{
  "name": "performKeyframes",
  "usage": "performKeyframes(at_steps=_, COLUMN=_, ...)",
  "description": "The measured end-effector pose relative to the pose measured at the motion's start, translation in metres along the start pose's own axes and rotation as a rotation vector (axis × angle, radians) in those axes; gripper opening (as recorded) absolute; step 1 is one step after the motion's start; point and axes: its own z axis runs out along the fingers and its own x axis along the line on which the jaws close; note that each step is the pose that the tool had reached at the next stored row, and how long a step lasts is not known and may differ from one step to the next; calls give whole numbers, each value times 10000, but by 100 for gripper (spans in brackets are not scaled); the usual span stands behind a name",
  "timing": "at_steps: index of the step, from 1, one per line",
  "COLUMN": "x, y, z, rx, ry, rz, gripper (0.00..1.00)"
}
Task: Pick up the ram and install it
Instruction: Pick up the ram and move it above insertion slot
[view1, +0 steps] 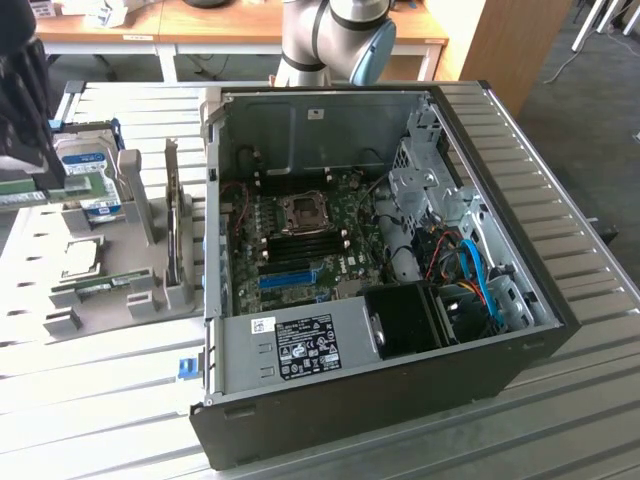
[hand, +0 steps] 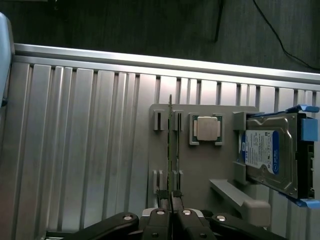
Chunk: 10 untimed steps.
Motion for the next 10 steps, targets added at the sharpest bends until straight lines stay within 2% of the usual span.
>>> performKeyframes(at_steps=7, x=-7, y=6, z=-132, rx=0, ry=0, rz=0, gripper=12)
performKeyframes(at_steps=10, x=-7, y=7, z=-149, rx=2, ry=-1, rz=-1, gripper=12)
